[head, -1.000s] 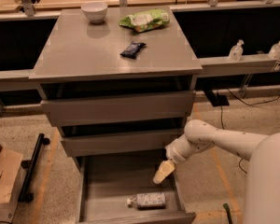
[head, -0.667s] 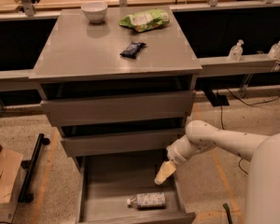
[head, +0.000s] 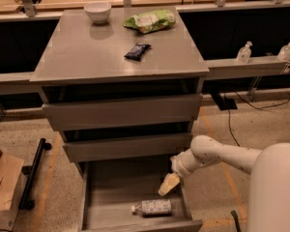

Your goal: Pick blue plastic bottle from bottom drawer and place on counter

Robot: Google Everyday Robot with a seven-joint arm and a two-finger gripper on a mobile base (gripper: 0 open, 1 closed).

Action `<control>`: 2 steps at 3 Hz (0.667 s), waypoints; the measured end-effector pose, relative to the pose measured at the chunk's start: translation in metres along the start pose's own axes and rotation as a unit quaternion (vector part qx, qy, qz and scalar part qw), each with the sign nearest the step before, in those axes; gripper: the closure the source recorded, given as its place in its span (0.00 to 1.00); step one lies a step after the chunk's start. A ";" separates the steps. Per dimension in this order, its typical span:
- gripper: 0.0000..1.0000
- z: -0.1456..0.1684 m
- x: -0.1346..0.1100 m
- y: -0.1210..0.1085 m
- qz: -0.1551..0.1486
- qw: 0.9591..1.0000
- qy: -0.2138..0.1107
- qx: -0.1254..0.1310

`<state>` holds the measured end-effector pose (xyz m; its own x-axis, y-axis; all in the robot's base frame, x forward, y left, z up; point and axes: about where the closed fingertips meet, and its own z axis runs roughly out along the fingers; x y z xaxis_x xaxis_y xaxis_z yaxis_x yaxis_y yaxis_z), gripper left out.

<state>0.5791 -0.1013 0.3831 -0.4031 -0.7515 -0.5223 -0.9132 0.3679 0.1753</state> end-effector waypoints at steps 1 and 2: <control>0.00 0.036 0.015 -0.015 0.022 1.000 -0.017 -0.009; 0.00 0.035 0.014 -0.011 0.011 1.000 0.002 -0.010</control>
Offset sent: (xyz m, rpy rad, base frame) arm 0.0045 0.0022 -0.0252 -0.0429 0.0229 0.0280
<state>0.5856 -0.0969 0.3450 -0.4224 -0.7461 -0.5146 -0.9055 0.3721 0.2038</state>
